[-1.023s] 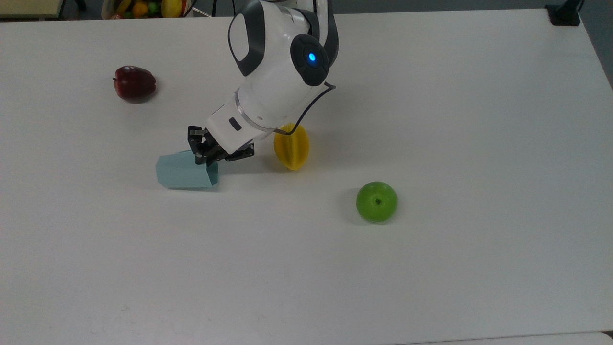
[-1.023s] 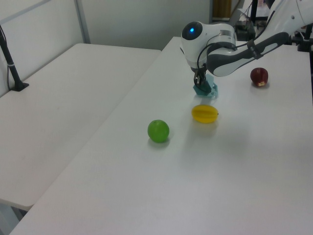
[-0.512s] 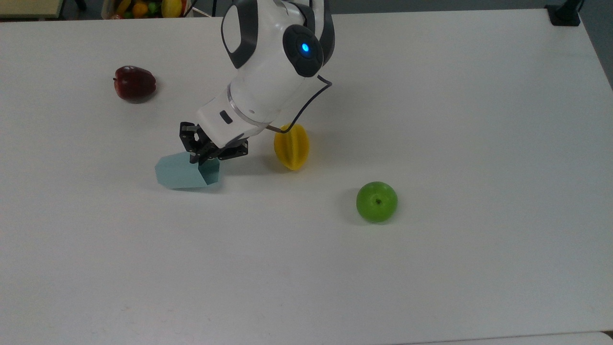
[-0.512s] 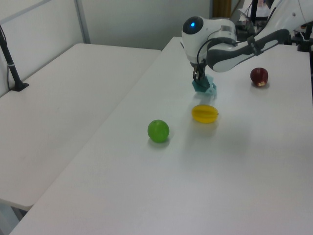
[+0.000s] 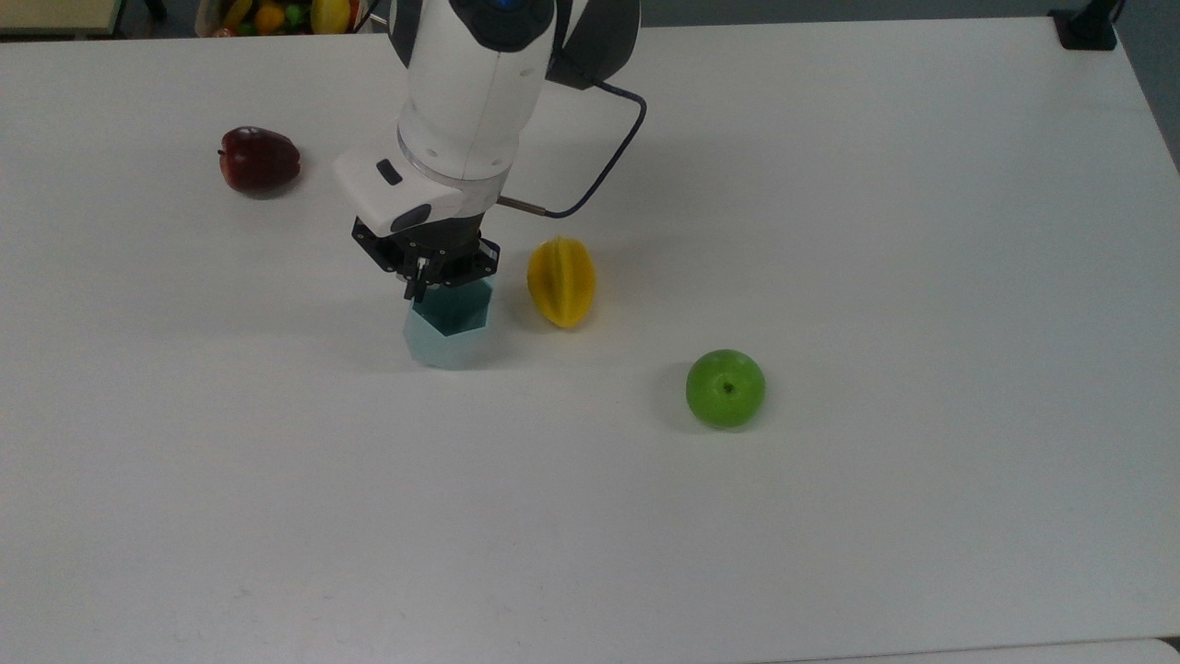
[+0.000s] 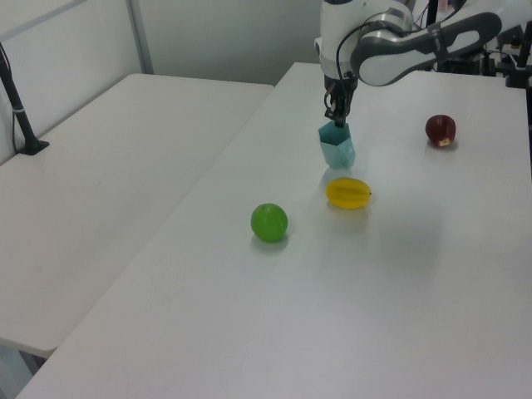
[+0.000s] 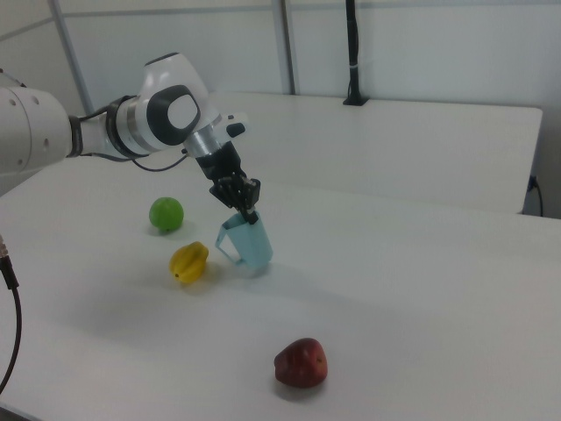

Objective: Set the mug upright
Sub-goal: 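Lift the rim and rotate the mug onto its base, then open the gripper and raise it away from the upright mug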

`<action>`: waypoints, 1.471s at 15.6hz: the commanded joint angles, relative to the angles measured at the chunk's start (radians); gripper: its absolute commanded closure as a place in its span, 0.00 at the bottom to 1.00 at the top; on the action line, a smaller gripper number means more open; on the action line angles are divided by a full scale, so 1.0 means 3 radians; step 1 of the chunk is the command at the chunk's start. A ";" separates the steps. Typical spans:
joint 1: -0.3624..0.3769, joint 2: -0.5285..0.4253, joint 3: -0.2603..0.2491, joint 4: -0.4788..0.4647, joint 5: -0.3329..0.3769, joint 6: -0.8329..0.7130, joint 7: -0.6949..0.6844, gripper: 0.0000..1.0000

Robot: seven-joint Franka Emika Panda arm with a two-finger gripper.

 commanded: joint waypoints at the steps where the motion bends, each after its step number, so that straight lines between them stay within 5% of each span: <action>1: -0.0065 -0.0075 -0.0063 -0.0105 0.0631 0.0111 -0.0097 1.00; 6: -0.0096 0.0002 -0.0119 -0.0146 0.1170 0.0121 -0.0107 0.98; 12: -0.0127 0.0007 -0.0201 -0.0166 0.1196 0.0096 -0.0628 0.00; 23: -0.0198 -0.0678 -0.0370 -0.0094 0.1008 -0.0844 -0.0721 0.00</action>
